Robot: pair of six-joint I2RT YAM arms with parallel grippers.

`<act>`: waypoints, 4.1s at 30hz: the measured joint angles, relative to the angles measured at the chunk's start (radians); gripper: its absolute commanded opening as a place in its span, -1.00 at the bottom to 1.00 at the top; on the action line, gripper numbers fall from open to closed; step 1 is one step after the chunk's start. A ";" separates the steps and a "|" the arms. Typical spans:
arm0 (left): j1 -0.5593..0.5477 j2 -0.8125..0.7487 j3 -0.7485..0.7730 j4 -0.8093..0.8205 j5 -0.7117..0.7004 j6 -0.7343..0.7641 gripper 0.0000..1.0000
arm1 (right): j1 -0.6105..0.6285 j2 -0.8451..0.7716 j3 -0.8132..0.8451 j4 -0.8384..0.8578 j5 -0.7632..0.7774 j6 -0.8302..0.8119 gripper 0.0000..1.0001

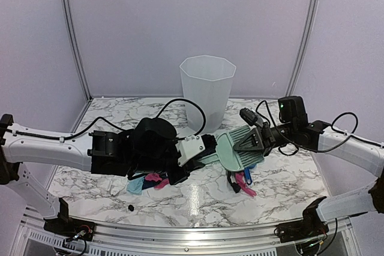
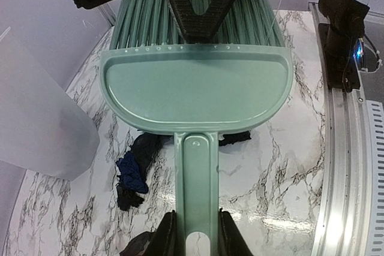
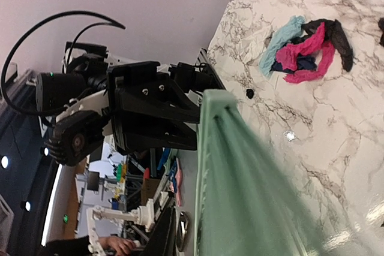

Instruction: Sweep away the paper scraps from the table

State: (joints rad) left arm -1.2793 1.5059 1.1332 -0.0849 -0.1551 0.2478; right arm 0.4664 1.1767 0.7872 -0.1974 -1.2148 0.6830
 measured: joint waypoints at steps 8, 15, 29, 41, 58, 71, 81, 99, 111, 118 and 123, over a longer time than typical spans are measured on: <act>-0.011 0.001 0.010 -0.010 -0.022 -0.014 0.05 | -0.002 0.004 0.002 -0.047 -0.004 -0.040 -1.00; -0.023 -0.021 0.014 -0.012 -0.114 -0.015 0.98 | -0.002 0.003 0.059 -0.081 0.004 -0.043 -1.00; 0.005 -0.270 0.141 -0.162 -0.397 -0.321 0.98 | -0.005 -0.025 0.230 0.168 0.064 0.104 -1.00; 0.298 -0.311 0.322 -0.219 0.140 -0.768 0.94 | -0.005 0.018 0.301 0.645 0.080 0.344 -1.00; 0.306 -0.099 0.323 -0.022 0.576 -1.017 0.07 | 0.091 0.048 0.311 0.636 0.114 0.329 -1.00; 0.306 -0.093 0.325 0.018 0.618 -1.051 -0.19 | 0.118 0.046 0.307 0.525 0.129 0.254 -1.00; 0.306 -0.092 0.325 0.029 0.618 -1.057 -0.71 | 0.121 0.040 0.298 0.515 0.129 0.240 -1.00; 0.295 -0.100 0.273 0.012 0.500 -1.098 -1.00 | 0.026 0.034 0.383 0.215 0.243 0.051 0.43; 0.271 -0.291 0.122 -0.165 0.206 -1.111 -1.00 | -0.045 0.064 0.560 -0.319 0.745 -0.348 0.33; 0.222 -0.375 0.043 -0.241 -0.008 -1.116 -1.00 | -0.016 -0.031 0.418 -0.476 1.097 -0.470 0.28; 0.223 -0.330 0.034 -0.325 -0.083 -1.135 -1.00 | 0.061 -0.093 0.275 -0.547 1.257 -0.465 0.18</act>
State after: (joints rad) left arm -1.0565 1.1763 1.1675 -0.4095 -0.2382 -0.8875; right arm 0.5270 1.0832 1.0622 -0.7441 0.0418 0.2176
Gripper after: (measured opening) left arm 0.047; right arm 0.622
